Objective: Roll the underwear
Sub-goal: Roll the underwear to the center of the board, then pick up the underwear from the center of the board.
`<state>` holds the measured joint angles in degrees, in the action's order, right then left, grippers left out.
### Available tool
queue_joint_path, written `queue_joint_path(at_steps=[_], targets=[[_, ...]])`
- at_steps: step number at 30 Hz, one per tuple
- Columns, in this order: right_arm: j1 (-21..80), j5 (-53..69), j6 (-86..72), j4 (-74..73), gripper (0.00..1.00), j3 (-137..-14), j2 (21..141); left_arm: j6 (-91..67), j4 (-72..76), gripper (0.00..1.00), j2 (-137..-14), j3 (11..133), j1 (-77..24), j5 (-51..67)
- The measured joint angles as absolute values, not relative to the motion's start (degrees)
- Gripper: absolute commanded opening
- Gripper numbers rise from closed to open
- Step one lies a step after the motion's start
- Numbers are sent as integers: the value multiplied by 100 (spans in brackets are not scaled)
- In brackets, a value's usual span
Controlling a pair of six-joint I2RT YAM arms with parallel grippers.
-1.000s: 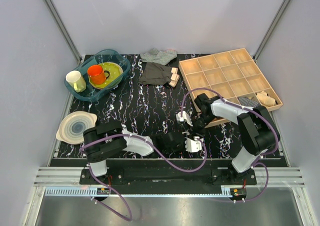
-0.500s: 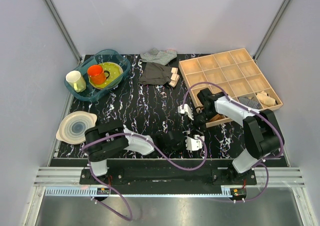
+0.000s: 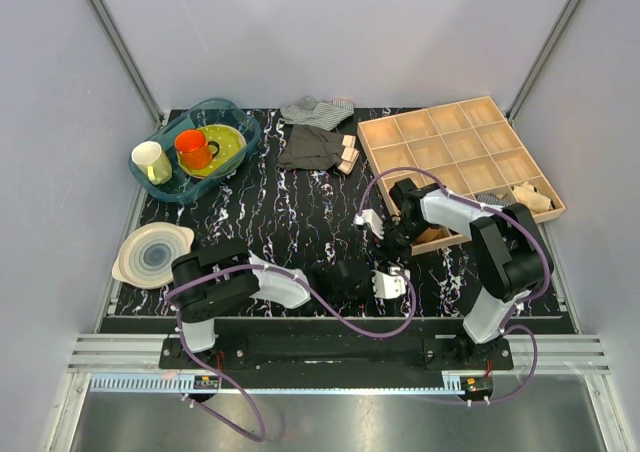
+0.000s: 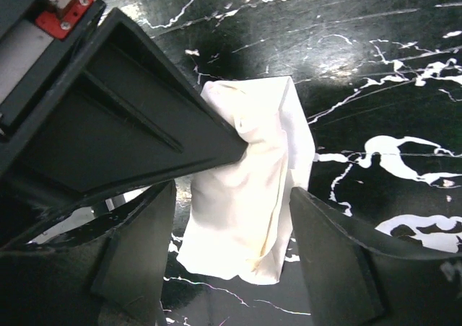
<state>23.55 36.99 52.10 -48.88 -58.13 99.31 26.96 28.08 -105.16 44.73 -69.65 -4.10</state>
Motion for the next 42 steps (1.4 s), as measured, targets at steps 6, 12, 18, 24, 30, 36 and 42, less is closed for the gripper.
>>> queue_joint_path(at_steps=[6,12,18,24,30,36,42], targets=[[2351,3601,5028,-4746,44,-5850,10022,2676,2788,14,-10556,4530,-6954,-408],[2353,3625,4925,-4764,19,-5850,10149,2532,2797,24,-10556,4534,-6923,-410],[2357,3645,4901,-4707,4,-5826,10149,2272,2714,41,-10453,4493,-6886,-440],[2357,3651,4858,-4698,1,-5826,10097,1815,1732,50,-9233,3922,-6834,-475],[2357,3693,4797,-4709,0,-5841,9776,1160,788,51,-7424,3658,-6490,-263],[2311,3699,4595,-4941,0,-6429,9292,366,-593,69,-5957,4062,-5229,666],[1730,3454,4480,-5083,0,-7568,9194,123,-1900,99,-4928,4827,-4176,1181]])
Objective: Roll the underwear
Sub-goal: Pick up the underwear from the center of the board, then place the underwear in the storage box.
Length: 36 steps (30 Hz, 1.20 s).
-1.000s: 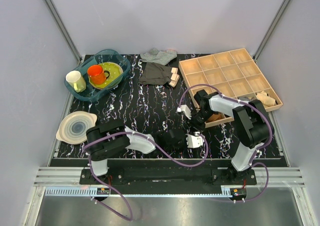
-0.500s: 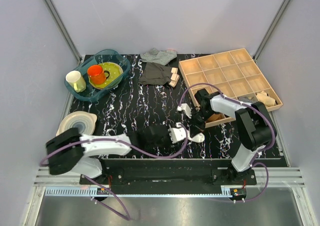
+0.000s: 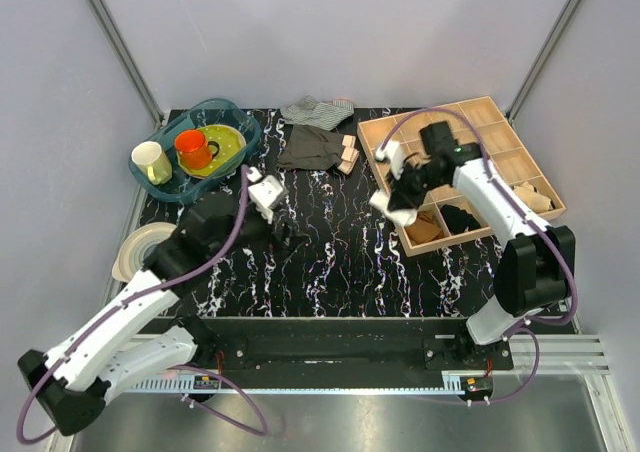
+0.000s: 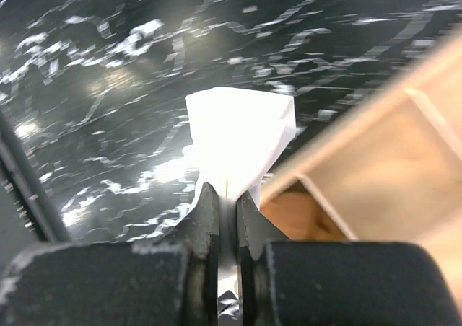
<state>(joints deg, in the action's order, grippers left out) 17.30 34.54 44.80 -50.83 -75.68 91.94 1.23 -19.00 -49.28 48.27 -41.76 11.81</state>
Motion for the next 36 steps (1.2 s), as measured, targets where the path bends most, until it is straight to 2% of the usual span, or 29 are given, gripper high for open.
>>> queue_joint_path(at_steps=[4,9,18,24,28,29,32,33,36], targets=[[998,3238,4383,-5081,0,-8571,9395,231,-2333,99,-4515,4976,-3894,1225],[499,2998,4431,-5081,0,-9456,10101,414,-2477,99,-4303,4584,-3894,1131],[445,2954,4790,-5468,0,-10073,11756,607,-2587,99,-4062,4110,-3892,777],[445,2963,4971,-5706,8,-10237,12617,622,-2585,99,-4088,4110,-3811,674],[419,3065,4995,-5804,20,-10328,12892,622,-2587,99,-4143,4110,-3752,668],[416,3083,4993,-5815,28,-10328,12897,624,-2591,99,-4147,4110,-3743,668],[416,3098,4974,-5819,43,-10328,12901,624,-2591,99,-4152,4110,-3717,668],[419,3107,4941,-5822,54,-10328,12903,622,-2591,99,-4158,4110,-3710,668],[458,3164,4866,-5911,65,-10357,12868,624,-2591,99,-4185,4110,-3699,668]])
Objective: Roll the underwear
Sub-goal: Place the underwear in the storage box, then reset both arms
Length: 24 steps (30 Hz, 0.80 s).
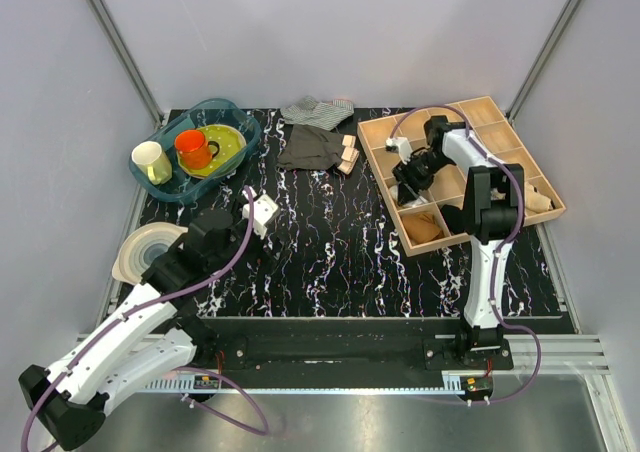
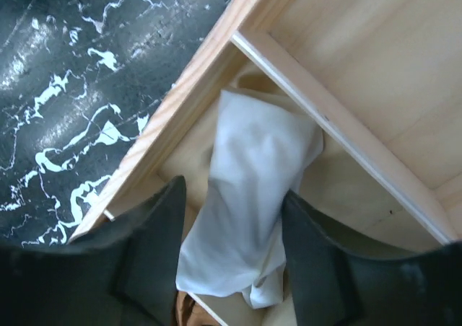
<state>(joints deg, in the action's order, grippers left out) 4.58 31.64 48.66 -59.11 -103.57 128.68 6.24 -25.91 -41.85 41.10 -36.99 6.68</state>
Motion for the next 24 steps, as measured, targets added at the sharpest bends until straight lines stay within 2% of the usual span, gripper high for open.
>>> queue_joint_path(at_steps=[3,9,12,14,15,20,24], targets=[[508,3087,4853,-5894,71,-10363,12763,624,-2589,99,-4185,4110,-3686,670],[464,2921,4801,-5889,71,-10530,12228,620,-2587,99,-4185,4110,-3621,670],[449,2869,4748,-5876,75,-10562,11758,580,-2587,99,-4185,4110,-3581,672],[449,2840,4683,-5863,86,-10562,11443,508,-2578,99,-4185,4110,-3500,685],[449,2829,4617,-5854,99,-10562,11262,438,-2569,99,-4187,4110,-3428,692],[403,2862,4066,-5513,100,-10320,10097,-12,-2543,99,-4180,4167,-2989,703],[276,2897,2936,-4733,100,-9684,8862,-449,-2655,99,-4128,4545,-2689,646]])
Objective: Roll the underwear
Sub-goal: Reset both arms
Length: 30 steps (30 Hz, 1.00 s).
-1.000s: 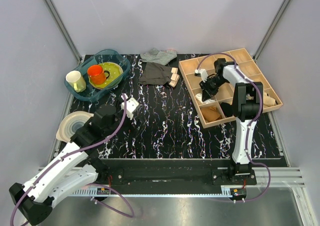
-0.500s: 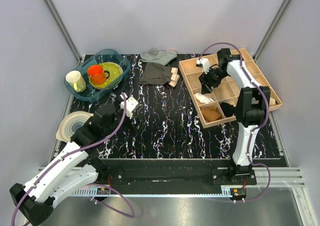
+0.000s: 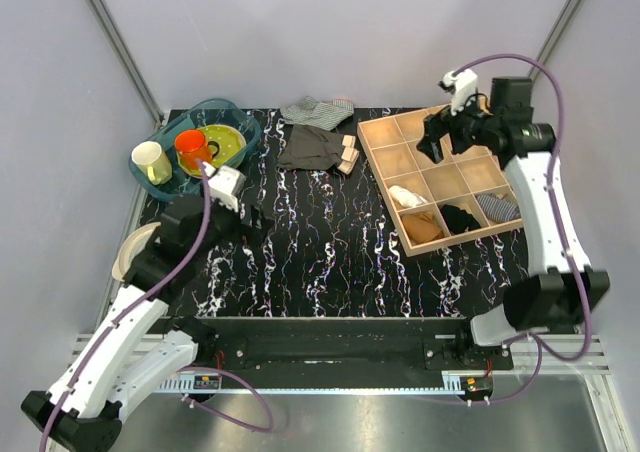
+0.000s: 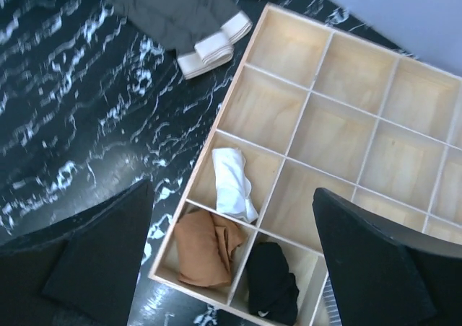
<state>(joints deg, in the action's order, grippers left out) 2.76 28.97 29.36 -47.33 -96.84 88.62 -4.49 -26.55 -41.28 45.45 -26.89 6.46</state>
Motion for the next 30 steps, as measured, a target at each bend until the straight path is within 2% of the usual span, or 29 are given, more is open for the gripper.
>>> queue_joint_path(at_steps=[5,10,17,30], targets=[[242,2373,1302,-3647,100,-8807,7557,-729,-2818,99,-4049,5413,-2561,421],[239,1494,322,-3242,100,-8650,6823,-827,-3109,99,-3892,6130,-2554,102],[239,882,-34,-3240,100,-8722,6261,-849,-3476,99,-3752,6455,-2554,-117],[239,539,-95,-3288,100,-8713,5876,-847,-3778,99,-3671,6455,-2554,-176]])
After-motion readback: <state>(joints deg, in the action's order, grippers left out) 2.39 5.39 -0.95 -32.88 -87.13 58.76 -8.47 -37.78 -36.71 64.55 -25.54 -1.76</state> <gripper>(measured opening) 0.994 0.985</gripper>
